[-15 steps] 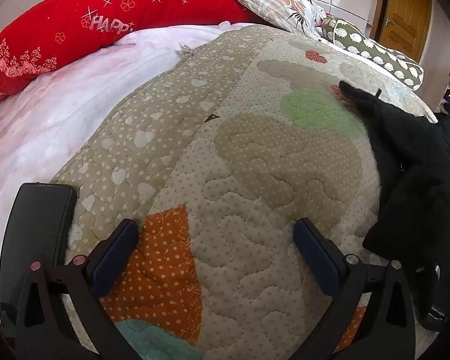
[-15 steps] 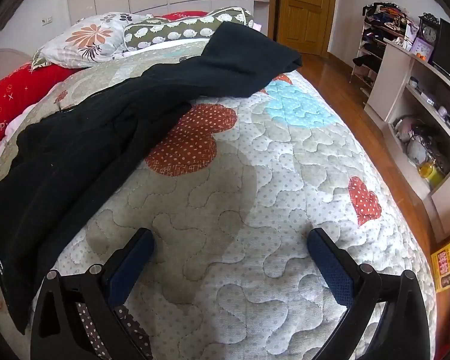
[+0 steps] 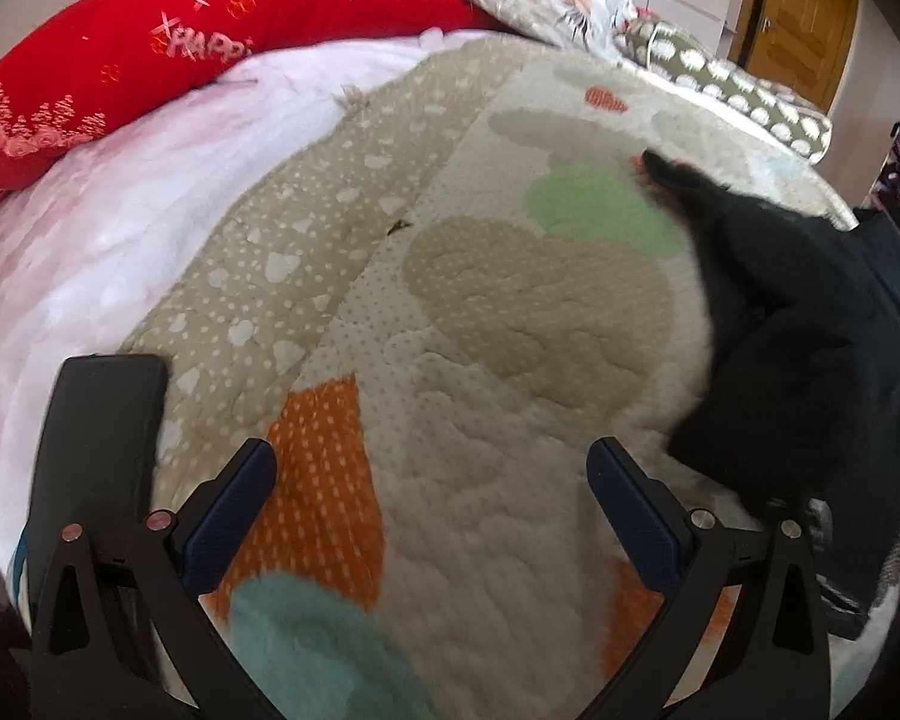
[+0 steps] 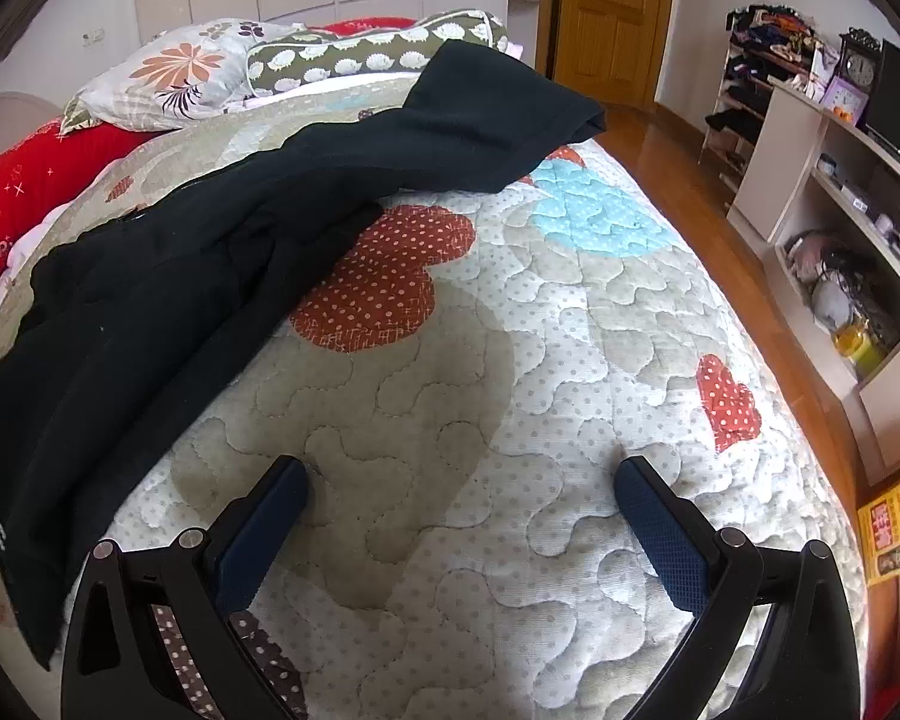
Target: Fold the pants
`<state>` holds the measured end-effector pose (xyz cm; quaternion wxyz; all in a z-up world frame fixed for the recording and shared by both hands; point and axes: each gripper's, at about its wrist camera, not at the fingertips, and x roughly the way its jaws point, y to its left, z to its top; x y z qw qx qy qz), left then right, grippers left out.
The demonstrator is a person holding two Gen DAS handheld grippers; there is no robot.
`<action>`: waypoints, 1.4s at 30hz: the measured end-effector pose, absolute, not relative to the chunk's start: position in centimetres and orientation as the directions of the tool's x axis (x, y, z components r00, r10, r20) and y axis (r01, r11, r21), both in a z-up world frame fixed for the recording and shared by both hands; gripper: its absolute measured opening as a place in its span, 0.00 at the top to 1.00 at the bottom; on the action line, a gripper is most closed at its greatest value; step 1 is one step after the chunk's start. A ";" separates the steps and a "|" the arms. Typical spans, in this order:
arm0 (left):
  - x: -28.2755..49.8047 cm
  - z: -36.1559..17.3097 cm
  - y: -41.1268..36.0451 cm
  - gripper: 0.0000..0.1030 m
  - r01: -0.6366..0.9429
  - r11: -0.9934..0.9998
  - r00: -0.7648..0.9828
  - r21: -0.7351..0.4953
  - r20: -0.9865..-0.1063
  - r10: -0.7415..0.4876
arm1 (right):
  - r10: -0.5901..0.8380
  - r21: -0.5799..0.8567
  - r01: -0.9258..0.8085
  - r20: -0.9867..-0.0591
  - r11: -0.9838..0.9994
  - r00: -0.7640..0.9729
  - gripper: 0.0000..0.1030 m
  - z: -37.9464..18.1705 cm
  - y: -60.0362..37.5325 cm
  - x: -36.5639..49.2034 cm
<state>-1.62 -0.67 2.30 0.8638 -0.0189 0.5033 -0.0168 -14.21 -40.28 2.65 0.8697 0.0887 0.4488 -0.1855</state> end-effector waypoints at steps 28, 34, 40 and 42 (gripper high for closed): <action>-9.0 9.9 -10.3 0.00 0.241 0.970 0.702 -0.023 -0.686 -0.191 | -0.183 0.048 0.298 -0.693 0.953 0.697 0.00 8.8 -33.8 -17.6; -9.1 9.9 -11.0 0.00 0.251 0.968 0.693 -0.016 -0.695 -0.191 | -0.182 0.047 0.297 -0.695 0.954 0.695 0.00 8.8 -33.8 -17.7; -9.2 10.0 -11.4 0.00 0.259 0.966 0.692 -0.005 -0.697 -0.189 | -0.179 0.039 0.286 -0.698 0.957 0.694 0.00 8.8 -33.5 -17.6; -9.2 10.0 -11.4 0.00 0.260 0.965 0.688 -0.009 -0.700 -0.192 | -0.176 0.039 0.284 -0.700 0.958 0.692 0.00 8.8 -33.4 -17.5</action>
